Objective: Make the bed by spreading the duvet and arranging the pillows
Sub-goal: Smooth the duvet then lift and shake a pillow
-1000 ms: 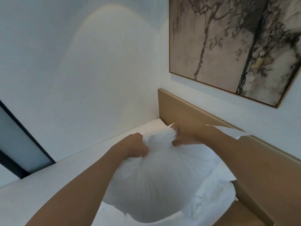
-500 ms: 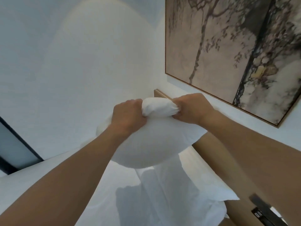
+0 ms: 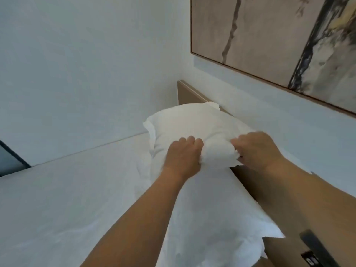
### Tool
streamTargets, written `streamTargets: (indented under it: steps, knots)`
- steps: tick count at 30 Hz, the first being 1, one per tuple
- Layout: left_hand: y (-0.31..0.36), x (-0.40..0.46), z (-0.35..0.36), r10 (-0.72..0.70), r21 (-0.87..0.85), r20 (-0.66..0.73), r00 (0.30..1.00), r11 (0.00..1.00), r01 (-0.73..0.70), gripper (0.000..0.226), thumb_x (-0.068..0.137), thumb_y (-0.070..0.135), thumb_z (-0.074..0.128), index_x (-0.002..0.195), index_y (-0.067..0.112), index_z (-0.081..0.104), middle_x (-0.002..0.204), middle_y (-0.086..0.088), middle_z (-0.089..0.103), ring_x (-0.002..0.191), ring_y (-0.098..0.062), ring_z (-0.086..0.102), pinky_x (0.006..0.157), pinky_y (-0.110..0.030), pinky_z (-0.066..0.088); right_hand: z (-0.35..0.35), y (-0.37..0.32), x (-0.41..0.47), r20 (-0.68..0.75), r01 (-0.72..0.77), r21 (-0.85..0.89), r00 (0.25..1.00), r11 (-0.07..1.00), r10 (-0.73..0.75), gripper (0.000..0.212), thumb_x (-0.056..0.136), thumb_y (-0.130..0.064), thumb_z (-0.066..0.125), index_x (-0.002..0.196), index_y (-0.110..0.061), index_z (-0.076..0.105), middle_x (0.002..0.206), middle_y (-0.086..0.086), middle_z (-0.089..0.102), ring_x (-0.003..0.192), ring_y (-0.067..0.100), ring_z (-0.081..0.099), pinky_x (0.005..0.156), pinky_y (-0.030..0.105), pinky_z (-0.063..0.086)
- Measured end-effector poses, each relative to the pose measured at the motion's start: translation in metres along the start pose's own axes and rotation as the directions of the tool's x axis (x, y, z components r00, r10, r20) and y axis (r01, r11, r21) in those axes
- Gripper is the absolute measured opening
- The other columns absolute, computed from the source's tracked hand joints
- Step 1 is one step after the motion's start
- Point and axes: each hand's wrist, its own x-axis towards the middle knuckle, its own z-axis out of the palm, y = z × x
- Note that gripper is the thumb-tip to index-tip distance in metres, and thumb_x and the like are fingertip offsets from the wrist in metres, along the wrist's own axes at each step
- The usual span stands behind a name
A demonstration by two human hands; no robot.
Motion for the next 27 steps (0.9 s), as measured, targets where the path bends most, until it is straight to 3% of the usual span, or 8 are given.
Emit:
streamTargets:
  steps: [3,6,10,14,18,20,23,27]
  knots:
    - [0.042,-0.086,0.153,-0.031,-0.077,0.336,0.941,0.995,0.060,0.040,0.070,0.025,0.065,0.106,0.016,0.051,0.103,-0.007,0.055,0.091,-0.031,0.055,0.067,-0.035,0.033,0.141,-0.052,-0.075,0.442,-0.106,-0.054,0.889,0.993,0.119,0.017,0.083,-0.025,0.056,0.097,-0.029,0.065,0.095,-0.002,0.069,0.086,0.023,0.068,0.072,0.031,0.049]
    - [0.074,-0.154,0.256,0.012,-0.099,0.362,0.932,0.995,0.026,0.048,0.054,0.036,0.068,0.095,0.017,0.052,0.092,-0.004,0.055,0.080,-0.029,0.056,0.064,-0.034,0.039,0.251,-0.095,-0.130,0.589,-0.223,-0.020,0.785,0.975,0.192,0.029,0.091,-0.024,0.049,0.117,-0.030,0.061,0.117,-0.006,0.066,0.106,0.019,0.064,0.084,0.029,0.049]
    - [0.098,-0.173,0.301,0.058,-0.012,0.088,0.994,0.998,-0.058,0.046,0.054,0.039,0.068,0.089,0.016,0.050,0.087,-0.004,0.055,0.074,-0.028,0.053,0.060,-0.031,0.032,0.308,-0.097,-0.155,0.499,-0.300,-0.033,0.822,0.953,0.276,0.032,0.090,-0.039,0.051,0.119,-0.030,0.060,0.118,-0.006,0.065,0.107,0.019,0.063,0.082,0.032,0.048]
    - [0.116,-0.186,0.294,-0.100,0.071,-0.040,0.994,0.992,0.103,0.056,0.058,0.040,0.065,0.104,0.015,0.046,0.101,-0.006,0.048,0.089,-0.029,0.046,0.070,-0.037,0.031,0.304,-0.101,-0.192,0.164,-0.318,-0.054,0.932,0.947,0.322,0.030,0.084,-0.035,0.051,0.112,-0.024,0.054,0.109,0.000,0.063,0.097,0.023,0.061,0.074,0.032,0.041]
    - [0.120,-0.207,0.281,-0.176,0.130,-0.005,0.984,0.976,0.175,0.074,0.061,0.045,0.061,0.125,0.015,0.040,0.124,-0.008,0.041,0.112,-0.032,0.041,0.091,-0.049,0.033,0.289,-0.099,-0.227,0.068,-0.289,-0.022,0.955,0.957,0.290,0.057,0.067,-0.028,0.063,0.118,-0.015,0.041,0.113,0.009,0.046,0.097,0.030,0.048,0.082,0.037,0.036]
    - [0.117,-0.213,0.277,-0.206,0.157,0.034,0.978,0.967,0.198,0.085,0.068,0.051,0.057,0.140,0.020,0.025,0.143,-0.008,0.023,0.135,-0.032,0.022,0.105,-0.066,0.016,0.286,-0.099,-0.230,0.006,-0.243,0.068,0.970,0.968,0.243,0.078,0.063,-0.020,0.067,0.132,-0.017,0.031,0.128,0.013,0.041,0.112,0.035,0.045,0.097,0.042,0.037]
    - [0.117,-0.223,0.281,-0.290,0.138,0.044,0.956,0.950,0.281,0.097,0.073,0.057,0.055,0.149,0.030,0.002,0.155,-0.005,-0.004,0.145,-0.030,-0.009,0.103,-0.075,0.000,0.289,-0.118,-0.226,-0.081,-0.181,0.093,0.979,0.979,0.189,0.098,0.066,-0.008,0.063,0.152,-0.014,0.017,0.153,0.018,0.022,0.140,0.040,0.024,0.116,0.050,0.016]
    - [0.118,-0.232,0.281,-0.320,0.138,0.099,0.942,0.942,0.306,0.102,0.075,0.058,0.053,0.150,0.032,-0.010,0.159,-0.004,-0.014,0.145,-0.032,-0.019,0.103,-0.075,0.002,0.294,-0.141,-0.224,-0.011,-0.248,0.125,0.968,0.961,0.252,0.104,0.070,-0.010,0.061,0.154,-0.016,0.000,0.160,0.014,-0.001,0.147,0.035,-0.002,0.117,0.047,-0.008]
